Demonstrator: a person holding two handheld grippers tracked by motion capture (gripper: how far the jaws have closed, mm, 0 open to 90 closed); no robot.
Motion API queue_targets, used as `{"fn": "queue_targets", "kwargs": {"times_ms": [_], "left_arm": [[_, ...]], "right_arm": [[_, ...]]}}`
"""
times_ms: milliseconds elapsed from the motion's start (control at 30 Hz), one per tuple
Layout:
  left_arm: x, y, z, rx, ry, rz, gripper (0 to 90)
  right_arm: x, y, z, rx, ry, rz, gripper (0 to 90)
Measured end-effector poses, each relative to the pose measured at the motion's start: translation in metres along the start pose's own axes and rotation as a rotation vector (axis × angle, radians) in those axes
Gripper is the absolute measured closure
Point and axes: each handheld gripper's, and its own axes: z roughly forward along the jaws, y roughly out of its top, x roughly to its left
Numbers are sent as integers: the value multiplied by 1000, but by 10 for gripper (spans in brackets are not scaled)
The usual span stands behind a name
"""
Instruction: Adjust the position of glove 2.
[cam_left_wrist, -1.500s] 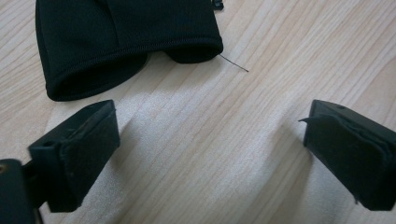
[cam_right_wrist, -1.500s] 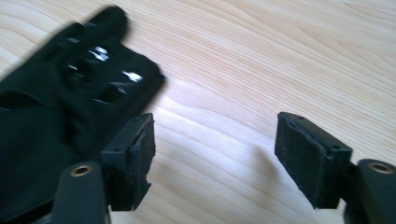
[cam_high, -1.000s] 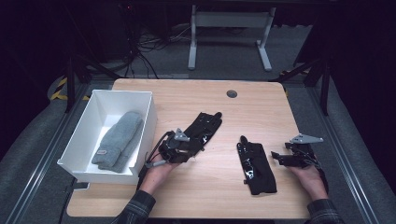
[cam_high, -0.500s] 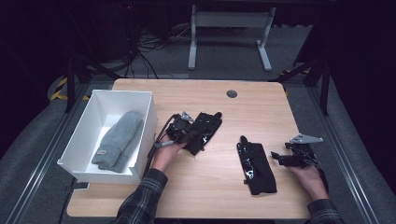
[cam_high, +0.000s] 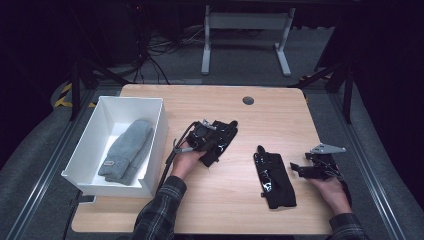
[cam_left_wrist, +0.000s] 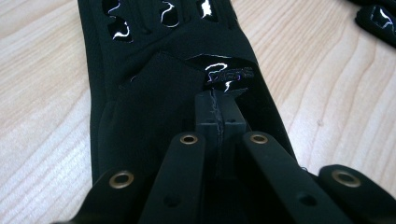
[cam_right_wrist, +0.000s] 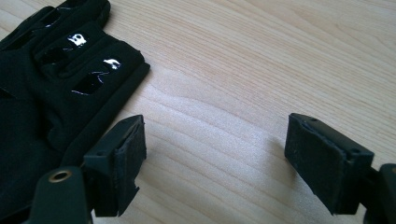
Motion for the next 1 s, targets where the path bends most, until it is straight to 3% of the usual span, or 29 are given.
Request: {"fn": "queue_targets", "kwargs": {"times_ms": [367,867,1000], "left_arm": [[-23,-17,-10,17,-70,27,900],[-78,-41,-23,36,-133,105,898],[-78,-36,-33,-10,-110,107,789]], "right_arm": [[0,0,0,0,0,-2,207],[0,0,0,1,0,-3,202],[0,0,0,1,0,-3,201]]}}
